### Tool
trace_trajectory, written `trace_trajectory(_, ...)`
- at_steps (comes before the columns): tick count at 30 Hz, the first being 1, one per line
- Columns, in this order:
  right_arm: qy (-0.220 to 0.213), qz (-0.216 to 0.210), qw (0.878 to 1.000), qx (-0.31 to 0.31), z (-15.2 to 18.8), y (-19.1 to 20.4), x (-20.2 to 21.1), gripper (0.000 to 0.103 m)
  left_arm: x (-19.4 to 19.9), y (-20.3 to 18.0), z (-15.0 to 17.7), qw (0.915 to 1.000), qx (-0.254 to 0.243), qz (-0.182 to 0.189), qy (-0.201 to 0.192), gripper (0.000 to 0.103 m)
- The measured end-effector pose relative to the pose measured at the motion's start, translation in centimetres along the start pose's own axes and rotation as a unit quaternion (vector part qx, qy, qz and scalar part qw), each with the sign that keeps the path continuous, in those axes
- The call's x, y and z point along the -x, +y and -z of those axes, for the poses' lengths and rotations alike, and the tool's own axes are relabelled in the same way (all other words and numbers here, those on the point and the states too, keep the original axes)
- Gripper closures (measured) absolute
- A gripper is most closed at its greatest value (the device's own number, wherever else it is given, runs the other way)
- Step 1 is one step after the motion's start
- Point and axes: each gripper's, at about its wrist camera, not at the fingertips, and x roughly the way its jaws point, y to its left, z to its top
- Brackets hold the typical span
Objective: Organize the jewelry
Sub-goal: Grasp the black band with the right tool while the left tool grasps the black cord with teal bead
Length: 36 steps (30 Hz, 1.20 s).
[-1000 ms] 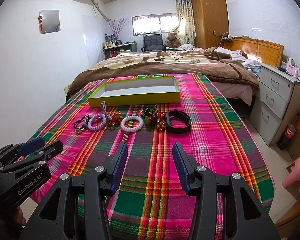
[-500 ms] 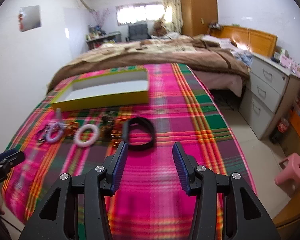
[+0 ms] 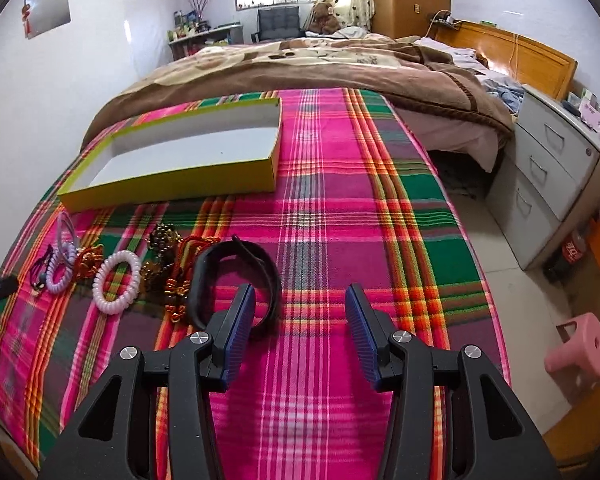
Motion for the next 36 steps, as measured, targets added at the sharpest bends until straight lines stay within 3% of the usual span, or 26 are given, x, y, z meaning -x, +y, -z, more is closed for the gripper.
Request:
trace_trajectory(6, 0.02, -0.015, 1.0, -0.009, -0.4, -0.4, -1.2, 0.062, -1.4, 0.6, -1.6, 0.9999, -0.007, -0.001, 0.009, 0.057)
trace_trajectory(12, 0.026, -0.015, 0.999, 0.02, -0.7, 0.6, -1.7, 0.08, -3.2, 0.5, -2.0, 0.9985, -0.031, -0.017, 0.041, 0.057)
trace_trajectory(17, 0.03, -0.018, 0.999, 0.029, -0.9, 1.2, -1.8, 0.093, -3.7, 0.7, -2.4, 0.9984, -0.032, -0.019, 0.042, 0.06)
trace_trajectory(25, 0.032, -0.026, 0.999, 0.023, -0.9, 1.1, -1.8, 0.093, -4.5, -1.1, -2.3, 0.9908, -0.106, -0.057, 0.062, 0.063)
trace_trajectory(29, 0.032, -0.031, 0.999, 0.015, -1.0, 0.8, -1.8, 0.093, -4.9, -1.7, -2.5, 0.989, -0.121, -0.056, 0.064, 0.063)
trace_trajectory(32, 0.031, -0.031, 0.999, 0.015, -1.0, 0.7, -1.8, 0.093, -5.0, -2.1, -2.5, 0.9877, -0.134, -0.051, 0.062, 0.077)
trace_trajectory(34, 0.031, -0.031, 0.999, 0.013, -1.0, 0.5, -1.8, 0.093, -5.0, -2.3, -2.5, 0.9874, -0.136, -0.053, 0.062, 0.092)
trace_trajectory(36, 0.031, -0.032, 0.999, 0.012, -1.0, 0.4, -1.8, 0.094, -5.0, -2.4, -2.5, 0.9876, -0.136, -0.051, 0.059, 0.098)
